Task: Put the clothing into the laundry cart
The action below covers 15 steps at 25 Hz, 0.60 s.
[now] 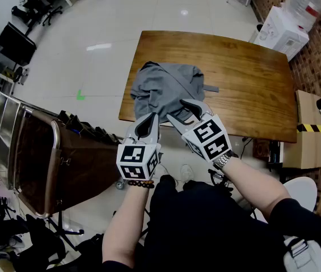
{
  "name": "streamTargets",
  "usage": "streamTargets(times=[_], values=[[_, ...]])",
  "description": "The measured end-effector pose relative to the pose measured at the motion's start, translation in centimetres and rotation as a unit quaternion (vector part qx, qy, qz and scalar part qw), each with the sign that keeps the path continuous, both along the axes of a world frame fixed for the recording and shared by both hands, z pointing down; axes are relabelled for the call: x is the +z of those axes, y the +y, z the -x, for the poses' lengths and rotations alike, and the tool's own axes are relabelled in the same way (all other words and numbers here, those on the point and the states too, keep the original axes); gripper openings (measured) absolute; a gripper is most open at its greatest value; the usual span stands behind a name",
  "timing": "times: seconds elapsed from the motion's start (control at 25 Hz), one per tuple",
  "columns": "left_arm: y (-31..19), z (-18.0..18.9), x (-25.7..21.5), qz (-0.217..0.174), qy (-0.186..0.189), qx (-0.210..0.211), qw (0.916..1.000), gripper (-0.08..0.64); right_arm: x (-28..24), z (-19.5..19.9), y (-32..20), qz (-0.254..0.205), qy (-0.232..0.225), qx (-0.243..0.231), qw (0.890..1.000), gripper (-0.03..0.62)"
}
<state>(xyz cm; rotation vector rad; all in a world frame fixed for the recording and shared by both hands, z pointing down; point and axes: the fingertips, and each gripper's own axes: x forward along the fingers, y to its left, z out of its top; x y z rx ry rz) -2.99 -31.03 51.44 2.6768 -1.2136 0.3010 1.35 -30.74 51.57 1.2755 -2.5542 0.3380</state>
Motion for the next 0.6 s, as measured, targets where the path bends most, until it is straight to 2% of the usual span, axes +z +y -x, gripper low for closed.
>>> streamTargets(times=[0.28,0.52,0.6], values=[[-4.9,1.2,2.1,0.017,-0.005,-0.004,0.9998,0.002,3.8,0.8,-5.6,0.029,0.032,-0.005,0.999,0.311],[-9.1,1.5,3.4,0.033,-0.005,0.005,0.9994,0.002,6.2,1.2,-10.8,0.052,0.055,0.001,0.997,0.369],[-10.8,1.7,4.0,0.042,-0.003,0.010,0.9990,0.002,7.4,1.5,-12.9,0.063,0.063,0.002,0.996,0.407]])
